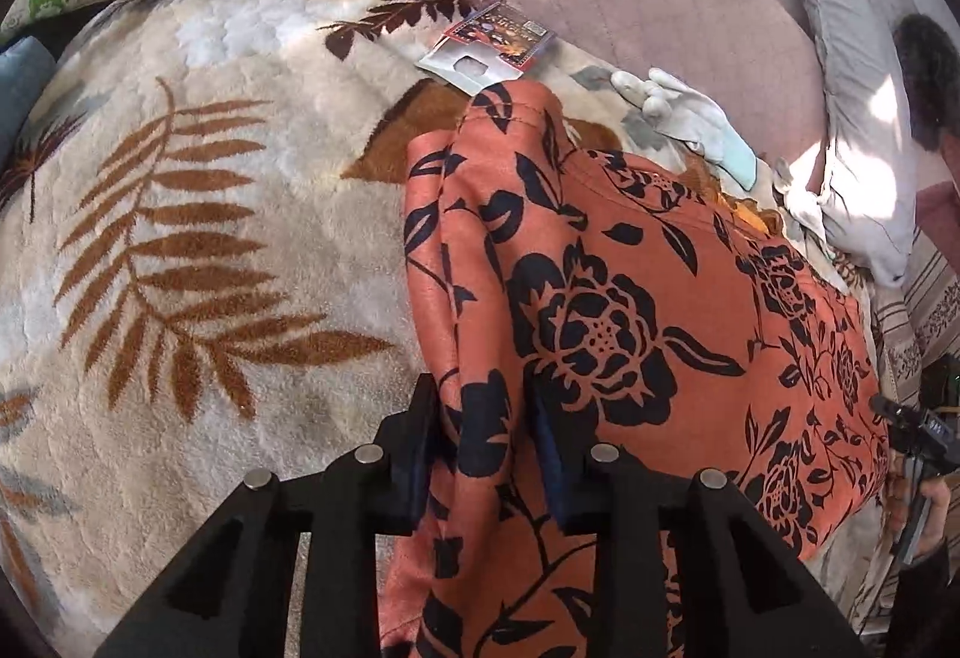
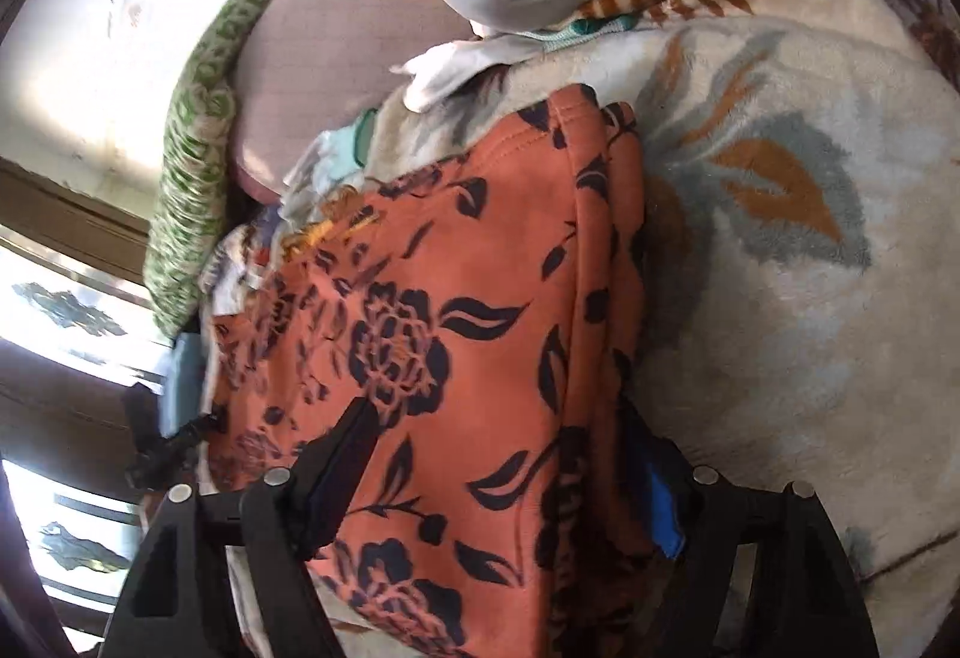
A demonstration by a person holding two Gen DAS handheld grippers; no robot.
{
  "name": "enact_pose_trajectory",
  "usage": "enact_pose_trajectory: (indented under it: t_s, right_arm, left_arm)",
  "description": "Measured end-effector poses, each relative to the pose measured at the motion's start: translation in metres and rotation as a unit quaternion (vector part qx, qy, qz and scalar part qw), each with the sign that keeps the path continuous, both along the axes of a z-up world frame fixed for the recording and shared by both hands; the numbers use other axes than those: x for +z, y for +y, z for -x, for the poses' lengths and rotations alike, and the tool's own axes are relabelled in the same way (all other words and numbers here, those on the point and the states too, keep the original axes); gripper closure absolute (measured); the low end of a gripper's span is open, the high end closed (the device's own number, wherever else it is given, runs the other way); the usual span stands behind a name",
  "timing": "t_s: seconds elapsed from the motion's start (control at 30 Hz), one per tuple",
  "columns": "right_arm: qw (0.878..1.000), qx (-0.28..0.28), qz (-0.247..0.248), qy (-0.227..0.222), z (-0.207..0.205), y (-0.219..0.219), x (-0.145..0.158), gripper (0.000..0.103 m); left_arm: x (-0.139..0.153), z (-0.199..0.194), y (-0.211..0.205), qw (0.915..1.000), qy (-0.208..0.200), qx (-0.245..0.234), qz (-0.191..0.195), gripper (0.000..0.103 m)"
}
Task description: Fold small clothes
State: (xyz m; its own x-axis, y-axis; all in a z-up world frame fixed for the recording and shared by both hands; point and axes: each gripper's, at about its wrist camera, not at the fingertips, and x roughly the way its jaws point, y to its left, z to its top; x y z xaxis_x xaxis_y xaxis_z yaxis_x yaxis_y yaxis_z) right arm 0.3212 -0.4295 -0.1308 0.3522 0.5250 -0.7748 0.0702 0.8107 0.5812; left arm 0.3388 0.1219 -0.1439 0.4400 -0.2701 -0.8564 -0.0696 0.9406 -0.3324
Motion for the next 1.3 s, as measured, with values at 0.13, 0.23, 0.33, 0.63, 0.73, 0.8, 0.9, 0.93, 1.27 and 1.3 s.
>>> enact_pose_trajectory:
  t_s: [0.13, 0.23, 0.33, 0.63, 0.73, 0.8, 0.9, 0.93, 1.27, 1.3]
  right_arm:
    - [0.999, -0.023, -0.022, 0.004, -0.001, -0.003, -0.005, 0.025]
    - [0.999, -0.022, -0.03, 0.028, -0.002, -0.001, -0.007, 0.085]
    - [0.999, -0.024, -0.022, 0.023, -0.002, 0.005, 0.01, 0.086]
    - [0.999, 0.011, -0.011, -0.037, 0.025, 0.024, 0.126, 0.087]
    - [0.998, 0.01, -0.01, -0.057, 0.058, 0.019, 0.162, 0.087]
    - [0.997, 0.01, -0.011, -0.07, 0.089, 0.012, 0.182, 0.087]
    - [0.998, 0.016, -0.009, -0.065, 0.143, 0.009, 0.185, 0.087]
    - [0.998, 0.011, -0.012, -0.054, 0.16, 0.006, 0.175, 0.087]
    - [0.993, -0.032, 0.11, 0.019, 0.227, 0.012, 0.048, 0.032]
    - [0.992, -0.037, 0.123, 0.0, 0.229, 0.01, 0.065, 0.032]
  left_arm:
    - [0.002, -0.003, -0.014, 0.9996, -0.001, -0.013, -0.024, 0.057]
    - [0.006, -0.011, -0.018, 0.999, 0.016, -0.001, -0.043, 0.088]
    - [0.015, -0.014, -0.017, 0.9984, 0.031, 0.003, -0.047, 0.089]
    - [0.129, 0.042, -0.03, 0.9949, -0.046, -0.033, -0.083, 0.09]
    - [0.167, 0.083, -0.025, 0.9938, -0.069, -0.039, -0.078, 0.09]
    - [0.182, 0.117, -0.023, 0.9919, -0.081, -0.046, -0.086, 0.089]
    - [0.168, 0.16, -0.017, 0.9949, -0.068, -0.041, -0.063, 0.088]
    - [0.154, 0.17, -0.015, 0.9965, -0.058, -0.037, -0.048, 0.086]
    - [0.034, 0.218, 0.02, 0.9927, -0.012, 0.096, -0.072, 0.029]
    - [0.05, 0.226, 0.022, 0.9916, -0.035, 0.097, -0.078, 0.029]
